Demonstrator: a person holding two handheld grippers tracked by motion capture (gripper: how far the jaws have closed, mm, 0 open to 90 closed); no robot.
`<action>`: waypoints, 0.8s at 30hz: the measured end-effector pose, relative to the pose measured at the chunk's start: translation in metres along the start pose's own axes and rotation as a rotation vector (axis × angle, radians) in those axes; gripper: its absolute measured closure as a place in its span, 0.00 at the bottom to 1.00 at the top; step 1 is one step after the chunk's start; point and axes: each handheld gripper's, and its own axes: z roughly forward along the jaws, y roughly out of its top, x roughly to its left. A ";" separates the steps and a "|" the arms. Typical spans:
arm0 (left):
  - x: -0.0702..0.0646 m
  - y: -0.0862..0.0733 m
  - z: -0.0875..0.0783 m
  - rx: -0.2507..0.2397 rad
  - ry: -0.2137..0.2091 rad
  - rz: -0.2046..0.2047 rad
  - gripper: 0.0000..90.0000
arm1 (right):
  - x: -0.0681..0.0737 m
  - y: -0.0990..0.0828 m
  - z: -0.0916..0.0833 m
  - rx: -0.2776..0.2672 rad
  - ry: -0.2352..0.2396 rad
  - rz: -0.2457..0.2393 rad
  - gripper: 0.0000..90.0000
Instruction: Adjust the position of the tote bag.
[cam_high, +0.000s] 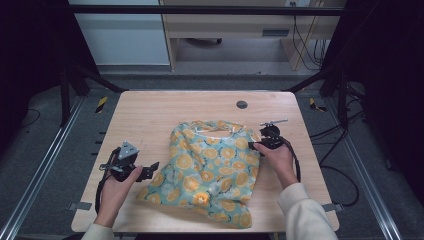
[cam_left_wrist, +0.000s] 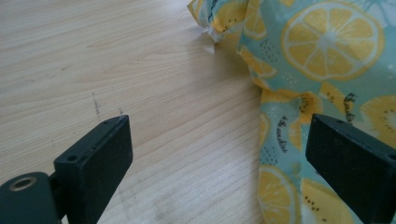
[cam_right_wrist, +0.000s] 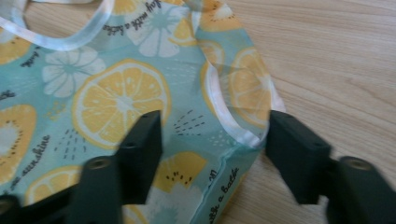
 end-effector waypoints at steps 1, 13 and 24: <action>0.000 0.000 0.000 0.000 0.000 0.000 0.08 | 0.000 0.000 0.000 0.000 0.000 0.000 0.46; -0.011 0.068 0.017 0.007 -0.043 0.023 0.06 | 0.016 0.002 -0.010 -0.086 0.048 -0.109 0.98; -0.017 0.115 0.078 0.149 -0.083 0.009 0.05 | 0.020 0.003 -0.013 -0.110 0.073 -0.138 0.98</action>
